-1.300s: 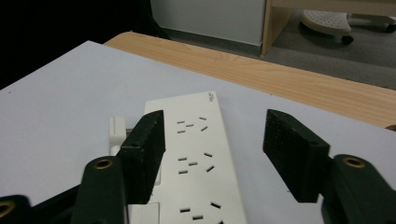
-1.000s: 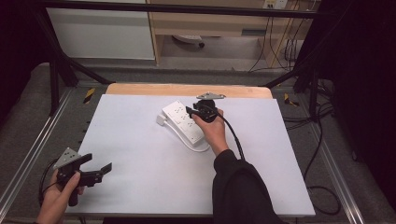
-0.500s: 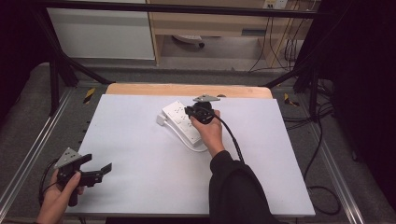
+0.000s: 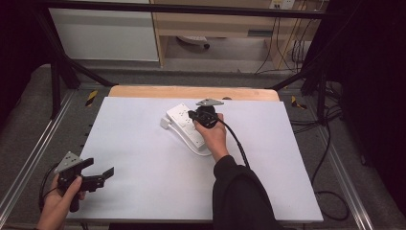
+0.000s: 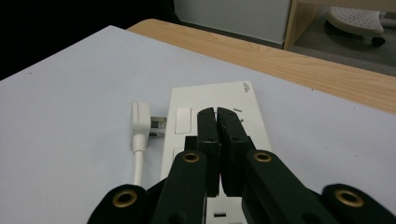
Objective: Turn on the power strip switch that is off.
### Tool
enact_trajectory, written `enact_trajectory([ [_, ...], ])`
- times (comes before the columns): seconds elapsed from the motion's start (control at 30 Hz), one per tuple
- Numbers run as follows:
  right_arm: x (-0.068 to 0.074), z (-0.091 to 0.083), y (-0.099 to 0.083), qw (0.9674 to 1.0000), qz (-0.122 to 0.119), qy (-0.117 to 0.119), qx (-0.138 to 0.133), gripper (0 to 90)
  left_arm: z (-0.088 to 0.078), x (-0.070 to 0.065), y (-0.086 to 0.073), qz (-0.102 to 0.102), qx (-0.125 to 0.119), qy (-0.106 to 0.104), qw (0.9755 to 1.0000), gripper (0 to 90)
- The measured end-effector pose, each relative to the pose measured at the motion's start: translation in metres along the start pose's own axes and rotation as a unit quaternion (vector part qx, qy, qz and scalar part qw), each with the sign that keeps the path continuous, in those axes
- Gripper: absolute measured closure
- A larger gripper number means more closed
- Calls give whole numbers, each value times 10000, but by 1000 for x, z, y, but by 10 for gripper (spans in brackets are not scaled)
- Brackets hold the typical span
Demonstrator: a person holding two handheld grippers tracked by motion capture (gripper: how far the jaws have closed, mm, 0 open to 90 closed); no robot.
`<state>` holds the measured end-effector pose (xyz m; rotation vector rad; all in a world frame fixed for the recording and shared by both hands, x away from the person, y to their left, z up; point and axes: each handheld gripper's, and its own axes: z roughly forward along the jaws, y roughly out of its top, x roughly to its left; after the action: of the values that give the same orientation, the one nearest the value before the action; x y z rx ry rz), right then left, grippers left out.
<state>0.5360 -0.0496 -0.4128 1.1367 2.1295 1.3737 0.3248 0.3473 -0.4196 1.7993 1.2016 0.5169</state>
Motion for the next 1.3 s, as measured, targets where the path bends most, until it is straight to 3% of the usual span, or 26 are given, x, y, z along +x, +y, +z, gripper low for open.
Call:
enact_trajectory([
  [1.03, 15, 18, -13, 9993, -191, 98, 318, 900, 0, 0, 0, 34, -9, -11, 10000, 69],
  [1.3, 17, 22, -17, 9989, -216, 34, 417, 900, 0, 0, 0, 34, -8, -12, 10000, 69],
])
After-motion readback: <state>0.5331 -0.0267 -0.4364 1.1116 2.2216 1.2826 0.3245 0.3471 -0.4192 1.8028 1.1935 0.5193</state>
